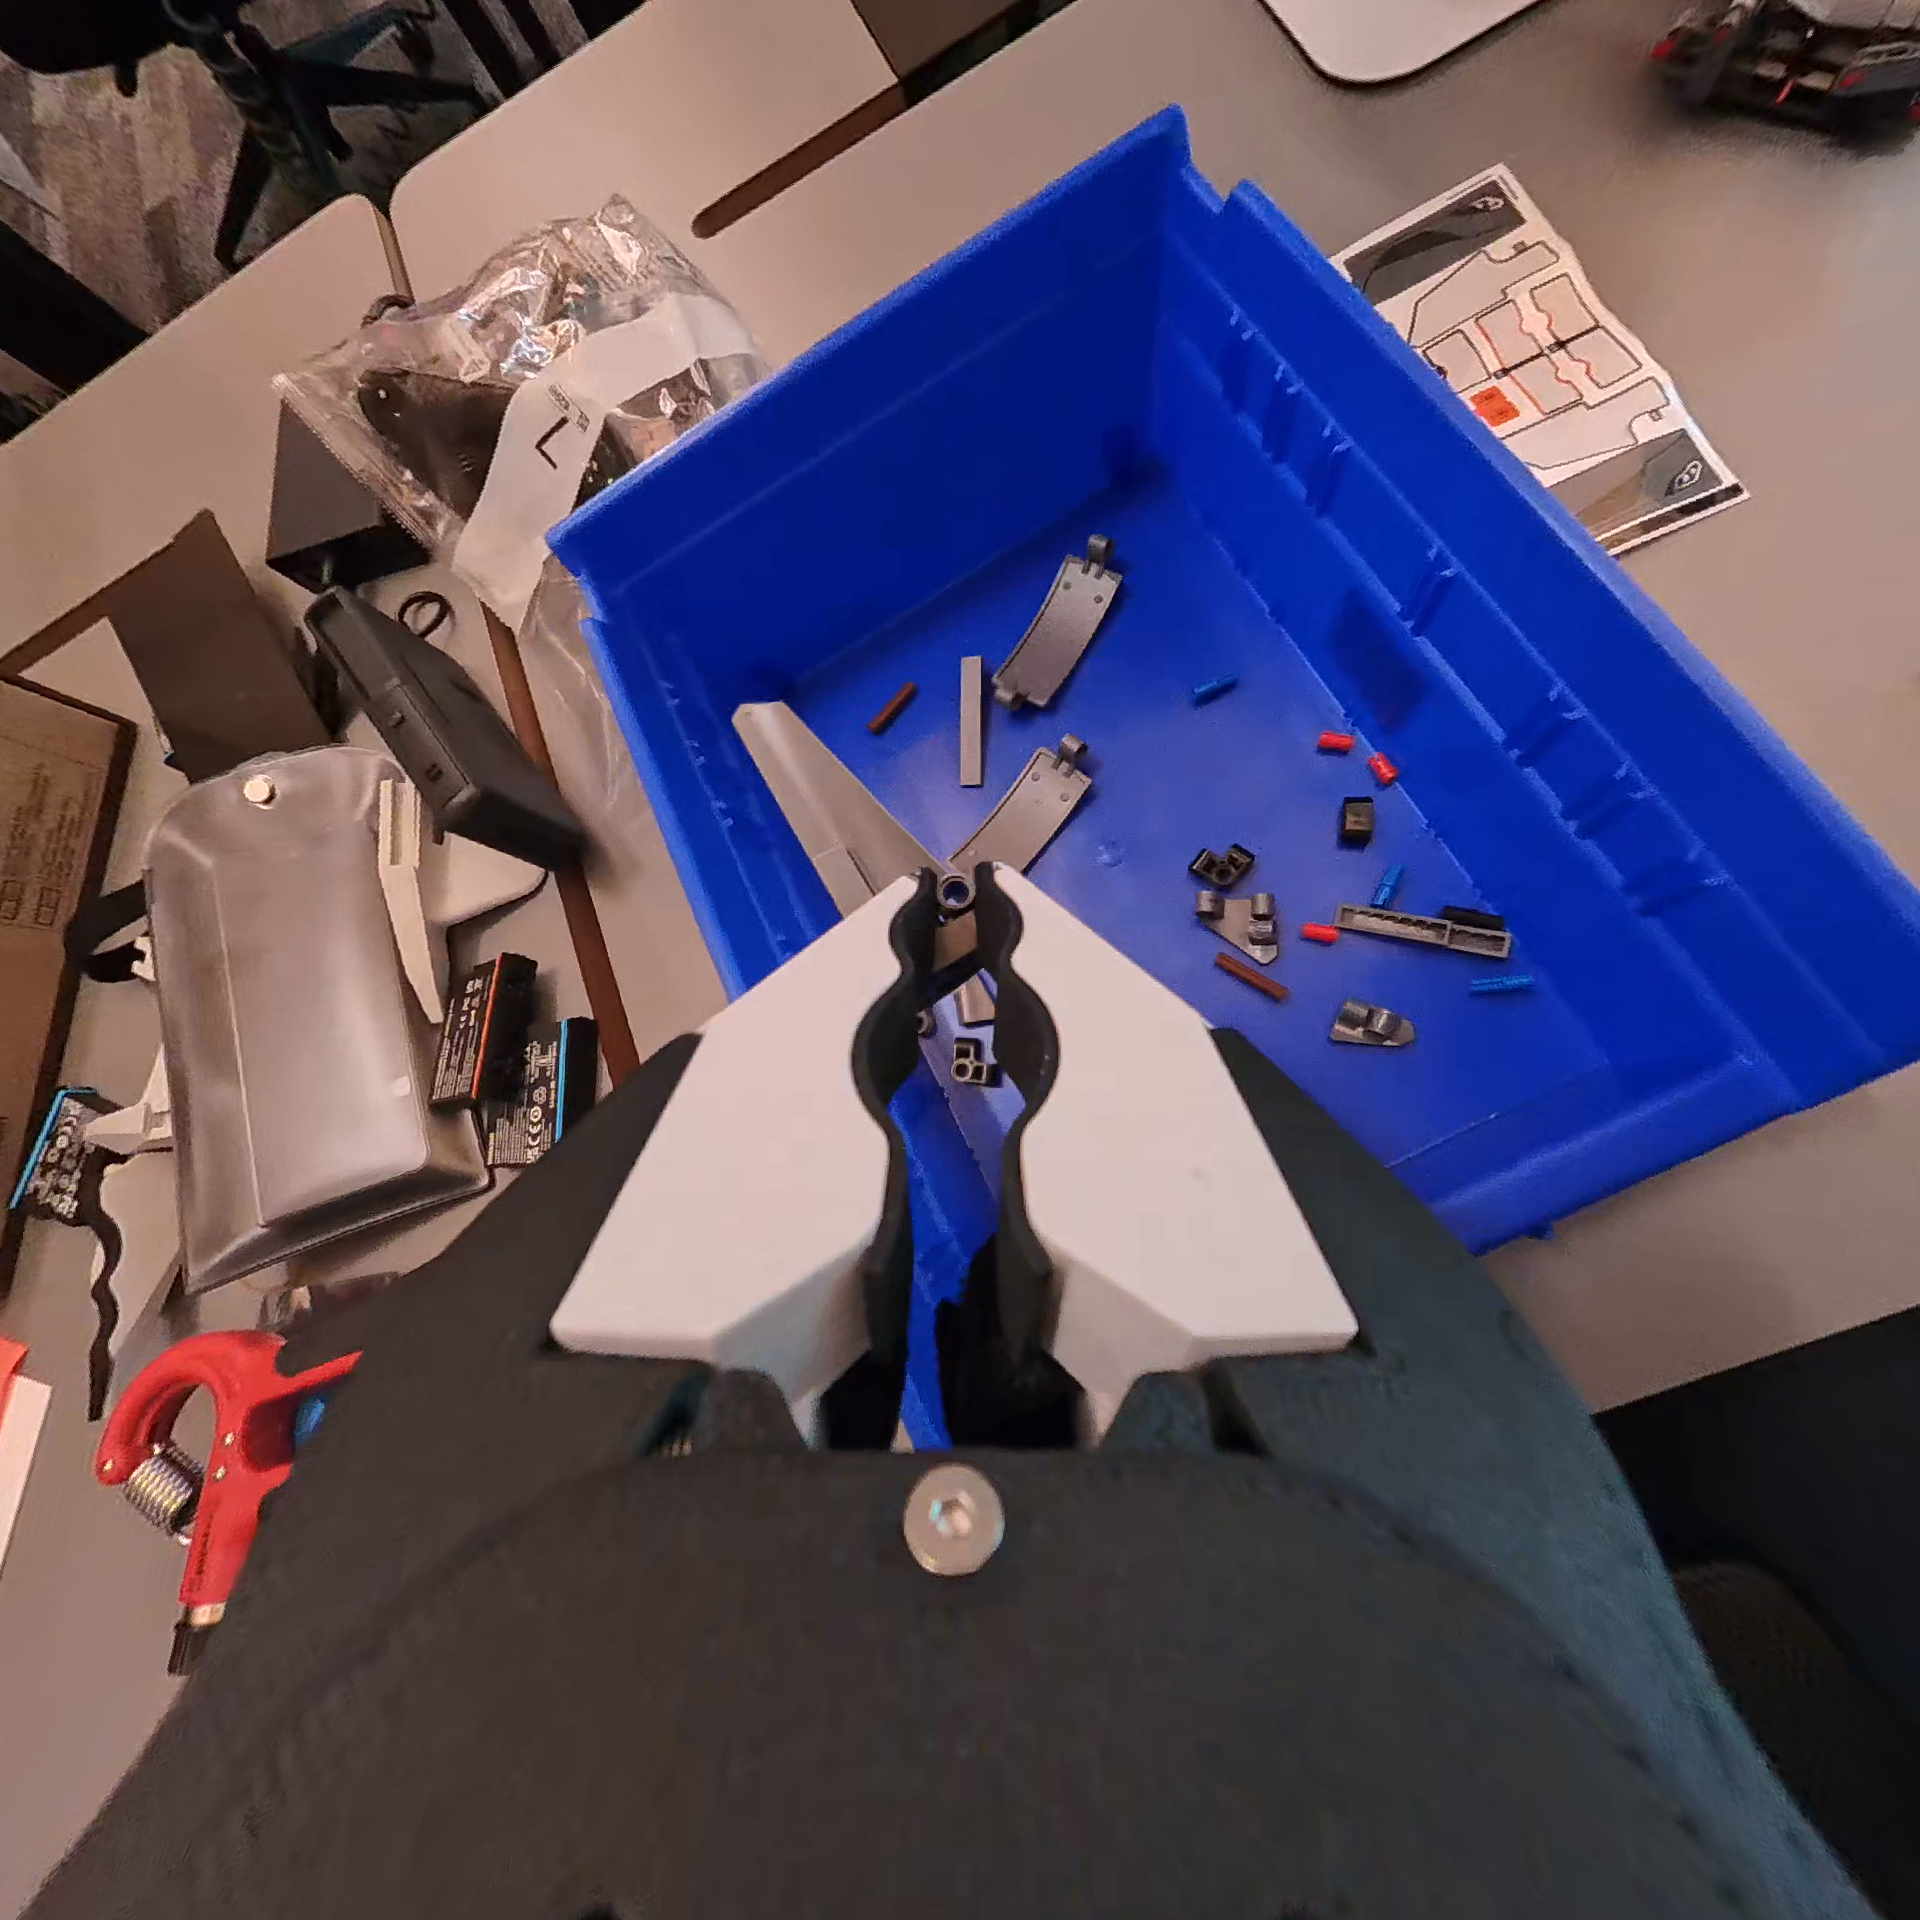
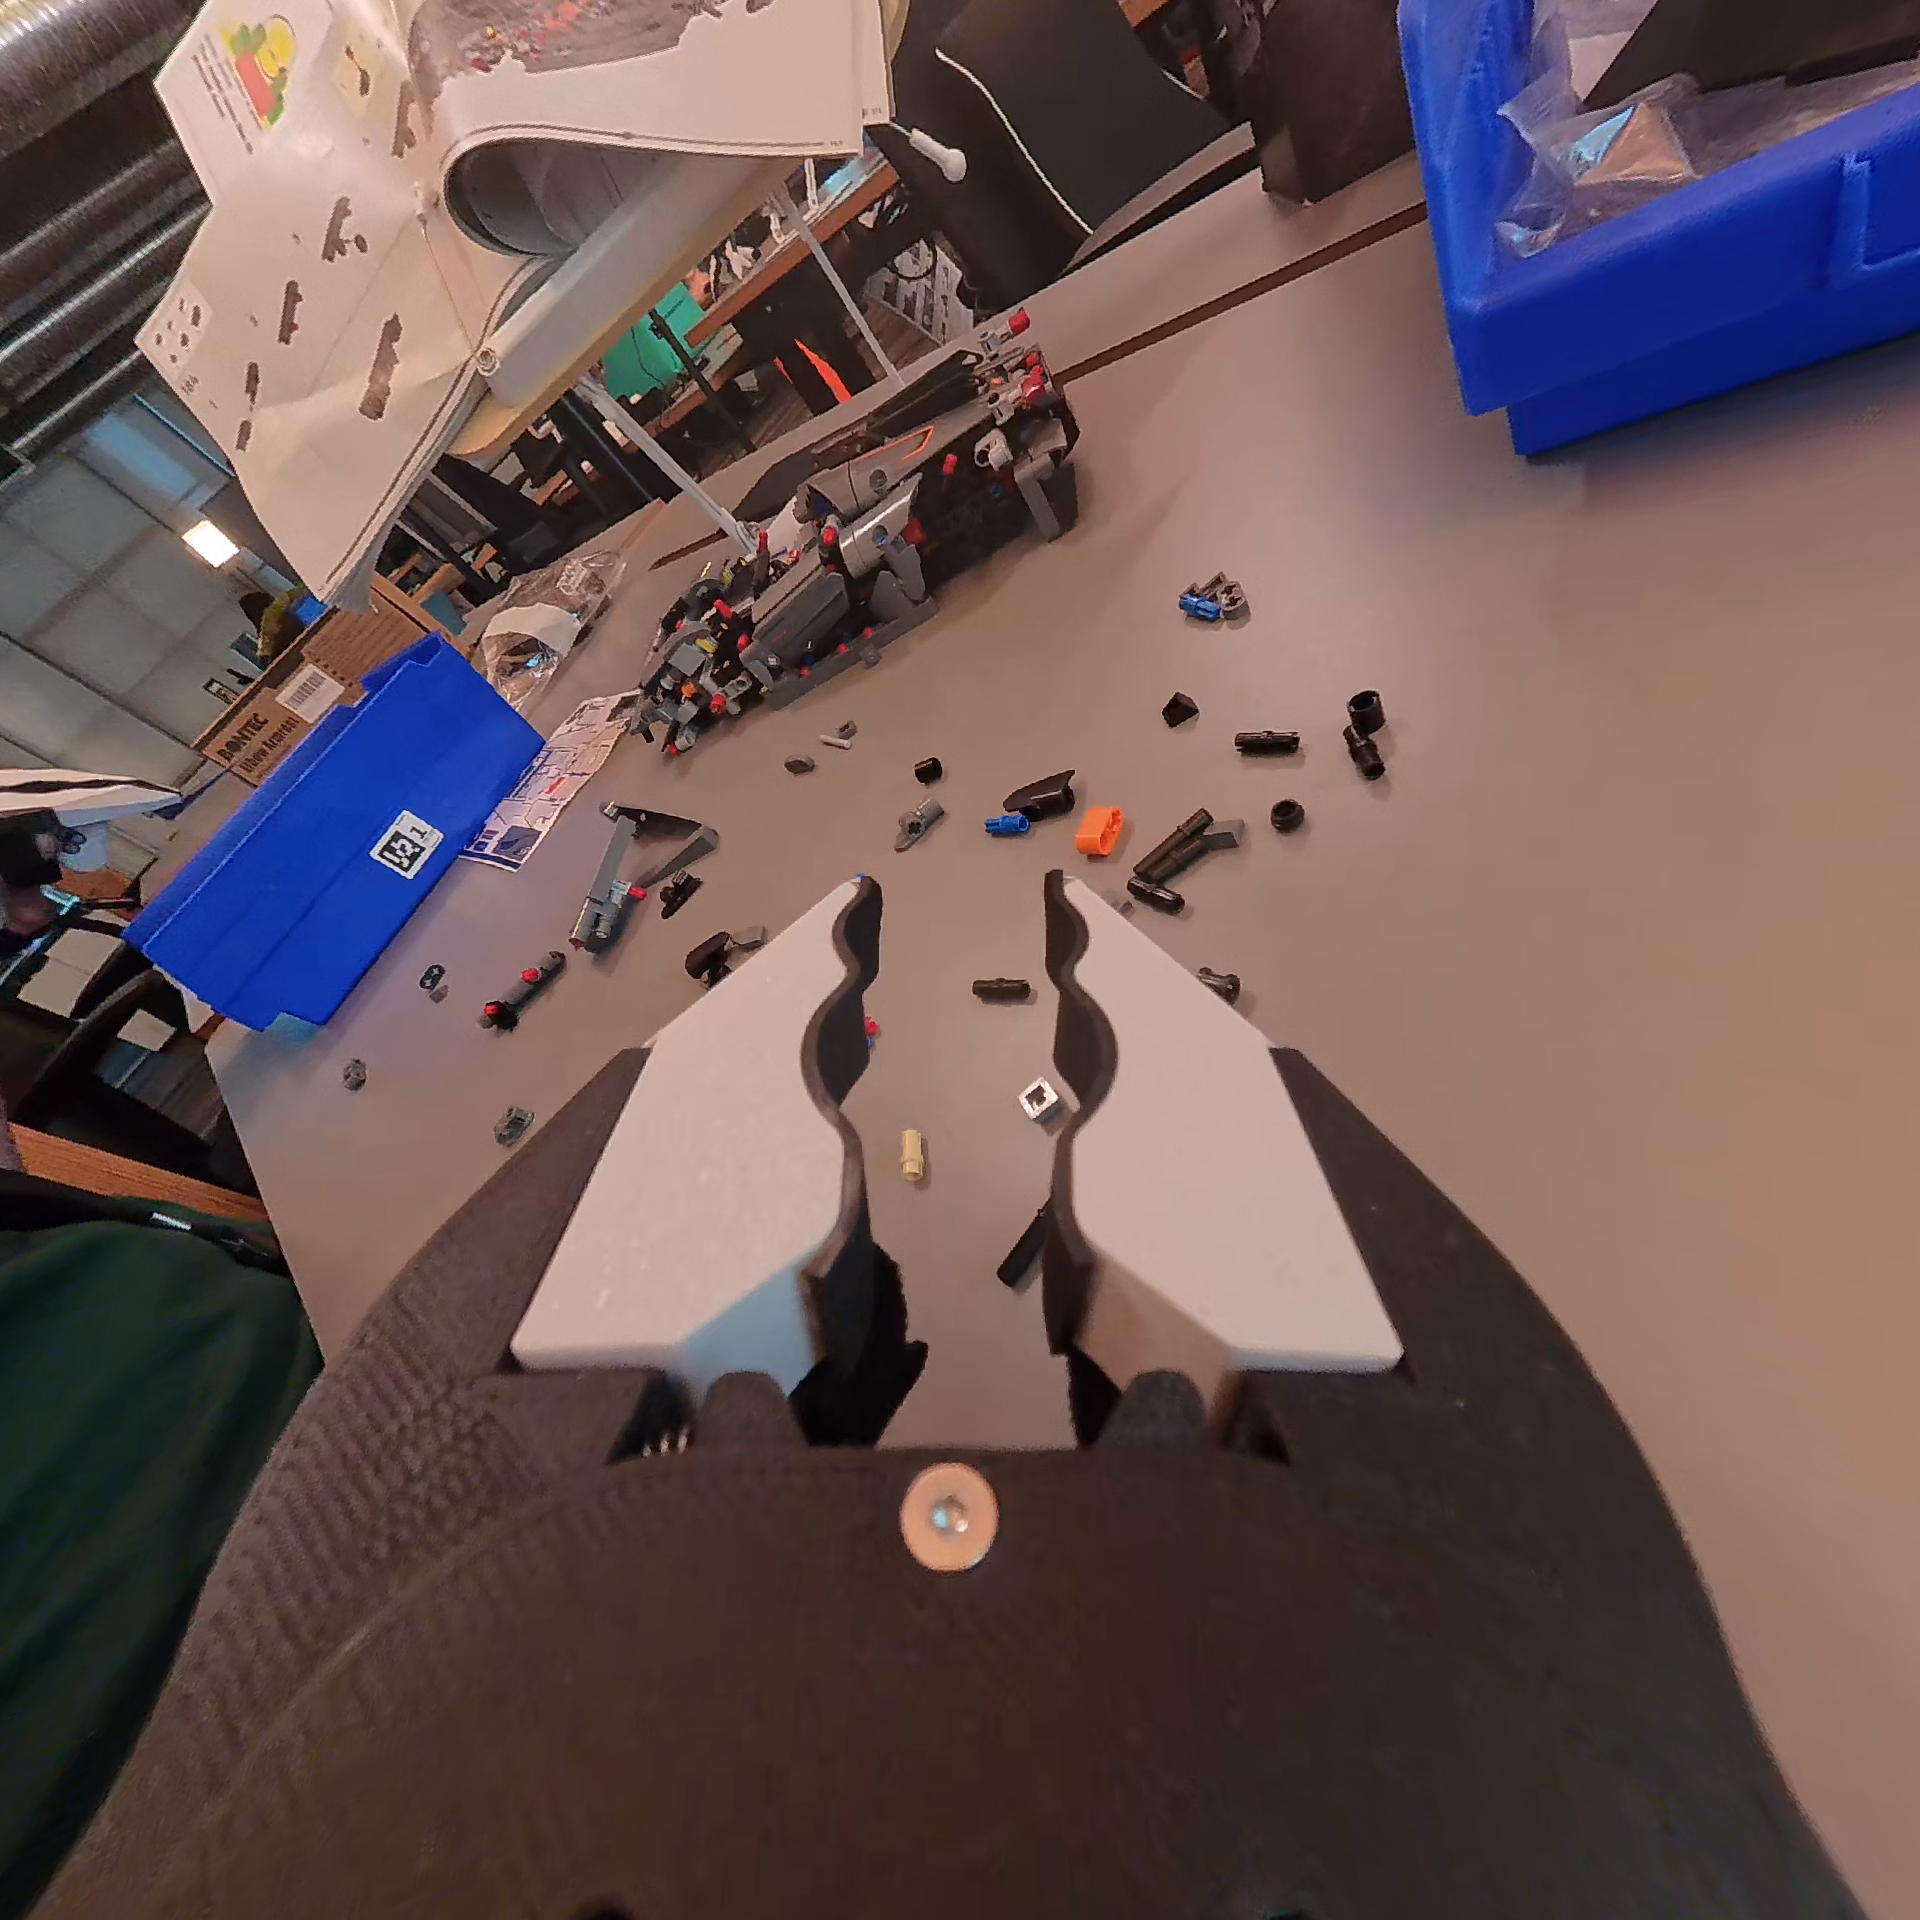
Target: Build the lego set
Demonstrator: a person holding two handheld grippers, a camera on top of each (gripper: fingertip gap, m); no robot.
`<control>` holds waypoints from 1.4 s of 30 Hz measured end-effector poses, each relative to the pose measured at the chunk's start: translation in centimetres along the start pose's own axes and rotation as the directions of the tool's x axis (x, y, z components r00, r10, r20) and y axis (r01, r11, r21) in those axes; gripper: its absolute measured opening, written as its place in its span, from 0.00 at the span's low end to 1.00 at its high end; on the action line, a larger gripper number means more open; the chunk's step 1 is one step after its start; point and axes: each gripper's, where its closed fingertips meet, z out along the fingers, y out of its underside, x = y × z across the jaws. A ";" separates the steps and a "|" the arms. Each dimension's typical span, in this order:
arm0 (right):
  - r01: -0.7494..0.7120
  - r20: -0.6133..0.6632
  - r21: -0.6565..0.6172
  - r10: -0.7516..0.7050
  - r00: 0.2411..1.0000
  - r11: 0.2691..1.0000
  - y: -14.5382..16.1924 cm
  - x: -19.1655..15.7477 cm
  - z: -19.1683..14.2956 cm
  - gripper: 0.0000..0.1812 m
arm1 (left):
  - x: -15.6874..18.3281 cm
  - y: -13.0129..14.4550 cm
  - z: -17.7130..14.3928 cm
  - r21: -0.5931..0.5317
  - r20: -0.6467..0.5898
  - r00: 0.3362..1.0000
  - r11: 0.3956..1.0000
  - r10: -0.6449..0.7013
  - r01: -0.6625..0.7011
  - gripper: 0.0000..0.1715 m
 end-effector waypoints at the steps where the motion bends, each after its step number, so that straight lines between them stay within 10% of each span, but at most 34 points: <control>1: 0.000 0.001 -0.001 0.000 1.000 1.000 0.0 0.0 0.0 0.16 | 0.1 0.0 0.3 -0.006 -0.005 1.000 1.000 0.009 -0.009 0.03; 25: 0.001 0.009 0.002 -0.001 1.000 1.000 0.0 -0.1 0.0 0.16 | 3.4 3.5 10.3 -0.331 -0.169 0.980 0.931 0.103 -0.155 0.08; 36: 0.016 0.033 0.030 -0.017 0.999 0.999 -0.4 -0.5 -0.3 0.16 | 3.7 -1.1 6.0 -0.129 -0.071 0.989 0.982 0.129 -0.137 0.14; 42: 0.021 0.045 0.047 -0.023 0.999 0.999 -0.5 -0.7 -0.5 0.16 | 9.4 -6.7 0.1 0.155 -0.135 0.951 0.954 0.277 -0.256 0.13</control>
